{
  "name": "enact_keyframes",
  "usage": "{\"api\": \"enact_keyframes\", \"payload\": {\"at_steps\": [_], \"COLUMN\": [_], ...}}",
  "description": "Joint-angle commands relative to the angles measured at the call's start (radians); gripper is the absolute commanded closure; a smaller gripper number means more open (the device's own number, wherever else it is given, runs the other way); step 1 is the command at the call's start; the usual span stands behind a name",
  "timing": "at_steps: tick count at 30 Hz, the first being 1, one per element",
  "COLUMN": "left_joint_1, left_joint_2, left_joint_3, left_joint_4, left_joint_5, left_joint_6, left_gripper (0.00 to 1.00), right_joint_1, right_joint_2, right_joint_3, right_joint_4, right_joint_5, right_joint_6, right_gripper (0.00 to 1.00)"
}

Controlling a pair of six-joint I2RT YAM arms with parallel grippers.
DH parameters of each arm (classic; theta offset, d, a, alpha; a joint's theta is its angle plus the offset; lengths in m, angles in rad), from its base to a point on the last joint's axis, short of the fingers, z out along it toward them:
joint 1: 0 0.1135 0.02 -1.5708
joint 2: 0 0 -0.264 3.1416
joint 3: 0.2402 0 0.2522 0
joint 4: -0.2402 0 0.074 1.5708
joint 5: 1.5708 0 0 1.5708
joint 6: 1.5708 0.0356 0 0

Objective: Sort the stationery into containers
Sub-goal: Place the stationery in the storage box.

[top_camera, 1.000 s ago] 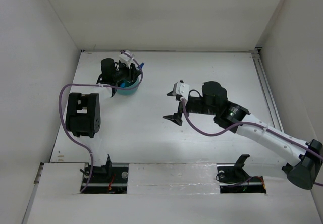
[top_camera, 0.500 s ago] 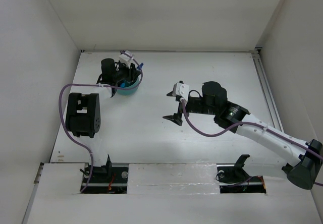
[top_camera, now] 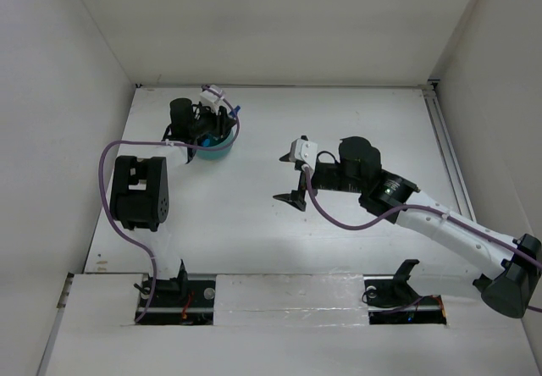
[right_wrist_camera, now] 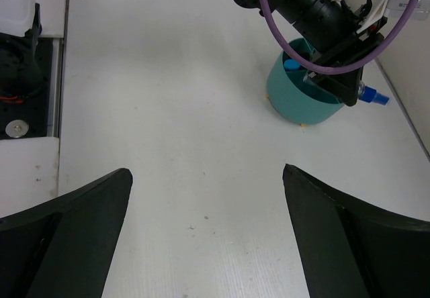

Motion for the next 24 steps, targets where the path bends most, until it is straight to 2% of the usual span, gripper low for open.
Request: {"api": "enact_keyframes", "payload": {"at_steps": [1,10,11,12,24], "left_joint_1": [0.005,0.005,0.005,0.005,0.005], "left_joint_2": [-0.058,-0.067,-0.067,-0.067,-0.095], "left_joint_3": [-0.005,-0.005,-0.005,-0.005,0.015], "left_joint_4": [0.034,0.034,0.034,0.034,0.025], "left_joint_5": [0.005,-0.006,-0.006,-0.006,0.014], "left_joint_6": [0.004,0.004,0.004,0.004,-0.016], "left_gripper": [0.77,0.71,0.62,0.59,0.59], "right_joint_1": [-0.008,-0.008,-0.008,-0.008,-0.008], "right_joint_2": [-0.015,-0.015,-0.015,-0.015,-0.006], "right_joint_3": [0.001,0.001,0.001,0.001,0.001], "right_joint_4": [0.056,0.056,0.056,0.056,0.056], "right_joint_5": [-0.026,-0.035,-0.044,-0.044,-0.044], "right_joint_6": [-0.002,-0.002,-0.002,-0.002,-0.002], "right_gripper": [0.00,0.00,0.00,0.00,0.00]}}
